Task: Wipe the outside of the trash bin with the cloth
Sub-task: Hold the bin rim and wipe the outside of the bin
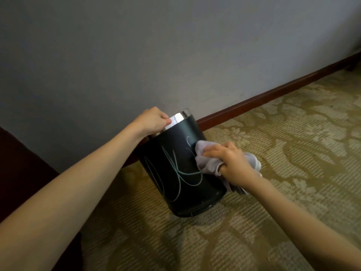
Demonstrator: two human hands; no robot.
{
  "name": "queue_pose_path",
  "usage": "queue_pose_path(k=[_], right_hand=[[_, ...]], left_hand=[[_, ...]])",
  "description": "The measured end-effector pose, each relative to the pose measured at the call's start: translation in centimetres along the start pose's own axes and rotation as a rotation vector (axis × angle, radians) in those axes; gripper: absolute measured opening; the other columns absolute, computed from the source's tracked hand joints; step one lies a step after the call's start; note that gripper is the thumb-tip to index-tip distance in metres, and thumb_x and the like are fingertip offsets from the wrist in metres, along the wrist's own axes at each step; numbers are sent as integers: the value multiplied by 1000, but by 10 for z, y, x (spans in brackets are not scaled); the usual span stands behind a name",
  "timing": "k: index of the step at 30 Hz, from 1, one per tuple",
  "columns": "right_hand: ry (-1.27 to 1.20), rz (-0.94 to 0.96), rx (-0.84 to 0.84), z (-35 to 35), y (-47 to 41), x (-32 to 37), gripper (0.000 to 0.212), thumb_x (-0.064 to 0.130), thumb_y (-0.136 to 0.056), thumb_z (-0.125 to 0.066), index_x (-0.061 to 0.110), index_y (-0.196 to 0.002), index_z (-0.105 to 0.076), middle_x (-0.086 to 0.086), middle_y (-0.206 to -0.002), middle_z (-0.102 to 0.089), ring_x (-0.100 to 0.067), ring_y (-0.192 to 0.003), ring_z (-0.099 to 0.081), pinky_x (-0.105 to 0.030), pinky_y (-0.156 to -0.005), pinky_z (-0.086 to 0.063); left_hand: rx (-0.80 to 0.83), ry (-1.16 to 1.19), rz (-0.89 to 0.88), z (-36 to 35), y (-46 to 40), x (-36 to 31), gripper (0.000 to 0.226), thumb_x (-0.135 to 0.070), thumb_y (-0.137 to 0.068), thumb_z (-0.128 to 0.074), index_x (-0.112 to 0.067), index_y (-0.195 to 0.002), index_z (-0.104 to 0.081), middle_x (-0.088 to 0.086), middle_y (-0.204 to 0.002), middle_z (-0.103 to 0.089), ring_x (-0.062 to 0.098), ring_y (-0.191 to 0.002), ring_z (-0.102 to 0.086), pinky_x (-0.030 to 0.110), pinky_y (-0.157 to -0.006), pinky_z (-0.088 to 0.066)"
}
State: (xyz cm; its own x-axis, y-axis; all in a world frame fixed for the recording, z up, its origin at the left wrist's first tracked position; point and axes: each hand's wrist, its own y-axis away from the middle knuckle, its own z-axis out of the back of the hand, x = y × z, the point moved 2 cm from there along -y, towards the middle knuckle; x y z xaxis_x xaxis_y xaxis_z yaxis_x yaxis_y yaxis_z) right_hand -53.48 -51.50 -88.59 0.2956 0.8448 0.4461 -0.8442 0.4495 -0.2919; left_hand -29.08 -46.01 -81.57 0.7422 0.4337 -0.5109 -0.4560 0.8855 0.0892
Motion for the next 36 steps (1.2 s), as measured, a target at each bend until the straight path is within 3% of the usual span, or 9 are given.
queue_pose_path(k=[2, 4, 10, 16, 23, 28, 31, 33, 36], right_hand=[[83, 0, 158, -9, 23, -7, 51, 3, -78, -65, 25, -123, -62, 17, -124, -55, -2, -96, -27, -20, -88, -26], [155, -120, 216, -16, 42, -13, 51, 12, -83, -55, 39, -126, -56, 28, -133, -45, -14, -108, -35, -35, -91, -34], [170, -106, 122, 2, -8, 2, 51, 6, -83, -55, 35, -124, -58, 17, -134, -52, -20, -111, -37, -34, -85, -27], [83, -32, -70, 9, -44, 20, 50, -6, -76, -57, 27, -112, -68, 4, -127, -59, -25, -117, -43, -51, -94, -33], [78, 19, 134, -31, 57, 3, 57, -12, -62, -66, 25, -104, -73, 2, -115, -64, -27, -111, -53, -55, -91, -40], [185, 34, 192, -17, 41, 0, 40, 13, -77, -63, 34, -111, -67, 15, -121, -61, -19, -117, -46, -47, -94, -34], [121, 130, 81, 4, -1, 6, 42, -1, -72, -69, 21, -109, -70, 4, -111, -68, -15, -108, -49, -36, -103, -28], [92, 45, -68, 13, -21, 15, 43, -10, -67, -64, 17, -100, -73, -3, -108, -68, -24, -106, -53, -50, -98, -36], [111, -19, -122, 13, -21, 21, 42, 7, -77, -42, 18, -103, -73, -2, -114, -65, -29, -112, -53, -54, -96, -35]], left_hand=[[-23, -1, 17, 4, -1, 5, 29, -22, -86, -50, -16, -58, -48, 6, -58, -52, 22, -55, -49, 23, -53, -39], [-35, 7, 27, 5, -2, 10, 32, -22, -86, -49, -16, -55, -43, 8, -59, -52, 22, -56, -48, 26, -57, -41], [-36, -23, -11, -1, 1, -3, 30, -26, -90, -50, -17, -62, -49, 7, -58, -49, 23, -57, -46, 22, -51, -38], [-38, -41, -37, -9, 6, -14, 31, -27, -90, -52, -15, -62, -45, 10, -63, -47, 25, -60, -42, 28, -58, -37], [-22, -25, -6, -1, 8, -2, 27, -27, -92, -48, -17, -67, -50, 9, -69, -52, 23, -64, -47, 28, -59, -38], [-43, -41, -4, -4, 10, -14, 27, -27, -92, -49, -18, -67, -49, 9, -68, -50, 26, -66, -47, 29, -61, -37], [-34, -46, -34, -11, 14, -24, 34, -27, -92, -51, -14, -61, -45, 9, -62, -50, 26, -63, -47, 29, -62, -37], [-33, -51, -64, -16, 18, -31, 43, -27, -93, -52, -13, -54, -39, 6, -53, -43, 23, -56, -42, 30, -57, -32], [-39, -53, -78, -20, 20, -36, 49, -26, -93, -52, -13, -50, -30, 3, -50, -33, 23, -55, -33, 32, -53, -25]])
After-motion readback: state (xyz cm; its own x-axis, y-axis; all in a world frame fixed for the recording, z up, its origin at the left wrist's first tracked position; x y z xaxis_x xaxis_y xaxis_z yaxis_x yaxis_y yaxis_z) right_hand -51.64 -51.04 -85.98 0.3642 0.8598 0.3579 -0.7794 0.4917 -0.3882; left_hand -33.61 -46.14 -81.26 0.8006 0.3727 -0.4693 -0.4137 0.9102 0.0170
